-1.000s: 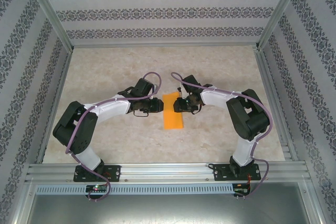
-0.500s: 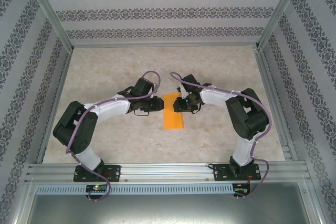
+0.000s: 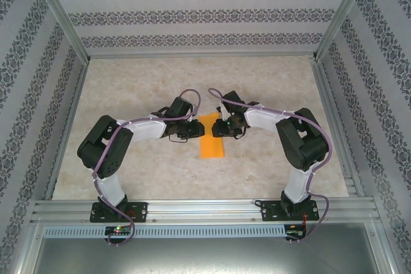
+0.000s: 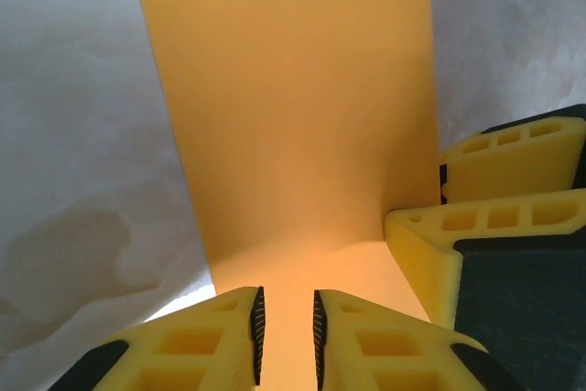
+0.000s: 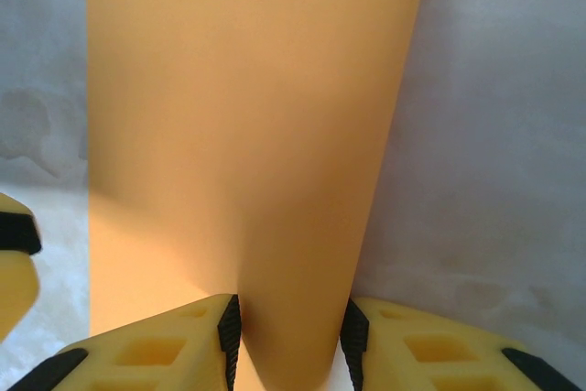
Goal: Fold a paper plane with a square sheet of paper (pick it up from the middle)
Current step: Hold the square sheet of paper at the center of the table.
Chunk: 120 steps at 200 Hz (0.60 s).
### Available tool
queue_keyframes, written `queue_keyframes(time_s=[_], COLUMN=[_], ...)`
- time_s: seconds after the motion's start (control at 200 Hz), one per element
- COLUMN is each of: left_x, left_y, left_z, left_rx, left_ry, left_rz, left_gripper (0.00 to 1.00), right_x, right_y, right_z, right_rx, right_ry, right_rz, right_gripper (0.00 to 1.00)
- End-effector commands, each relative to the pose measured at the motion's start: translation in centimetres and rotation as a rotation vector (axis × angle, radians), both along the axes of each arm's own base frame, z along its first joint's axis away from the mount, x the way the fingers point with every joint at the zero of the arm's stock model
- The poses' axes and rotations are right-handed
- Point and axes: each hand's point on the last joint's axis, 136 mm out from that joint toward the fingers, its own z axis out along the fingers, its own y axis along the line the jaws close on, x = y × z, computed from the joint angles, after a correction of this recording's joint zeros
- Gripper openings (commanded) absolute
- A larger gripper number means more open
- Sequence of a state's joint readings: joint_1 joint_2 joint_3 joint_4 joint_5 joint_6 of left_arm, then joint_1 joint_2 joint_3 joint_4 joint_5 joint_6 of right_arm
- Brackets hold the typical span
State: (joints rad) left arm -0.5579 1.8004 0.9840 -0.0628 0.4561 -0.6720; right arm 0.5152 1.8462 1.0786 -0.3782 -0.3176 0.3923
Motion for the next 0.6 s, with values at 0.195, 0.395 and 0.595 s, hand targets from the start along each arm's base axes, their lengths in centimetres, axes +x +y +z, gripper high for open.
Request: queue_keyframes(time_s=[0.195, 0.395, 0.595], left_x=[0.3, -0.1, -0.3], left_y=[-1.9, -1.9, -1.9], left_z=[0.1, -0.8, -1.3], left_rx=[-0.049, -0.026, -0.01], left_ry=[0.002, 0.019, 0.024], left_rz=[-0.034, -0.052, -0.061], left_gripper=[0.23, 0.21, 0.21], right_x=[-0.9, -1.0, -1.1], right_y=[-0.9, -1.1, -1.3], right_z=[-2.9, -3.1, -3.2], right_rx=[-0.084, -0.09, -0.092], right_ry=[0.04, 0.043, 0.045], right_rz=[0.002, -0.002, -0.005], right_gripper=[0.39, 0.39, 0.38])
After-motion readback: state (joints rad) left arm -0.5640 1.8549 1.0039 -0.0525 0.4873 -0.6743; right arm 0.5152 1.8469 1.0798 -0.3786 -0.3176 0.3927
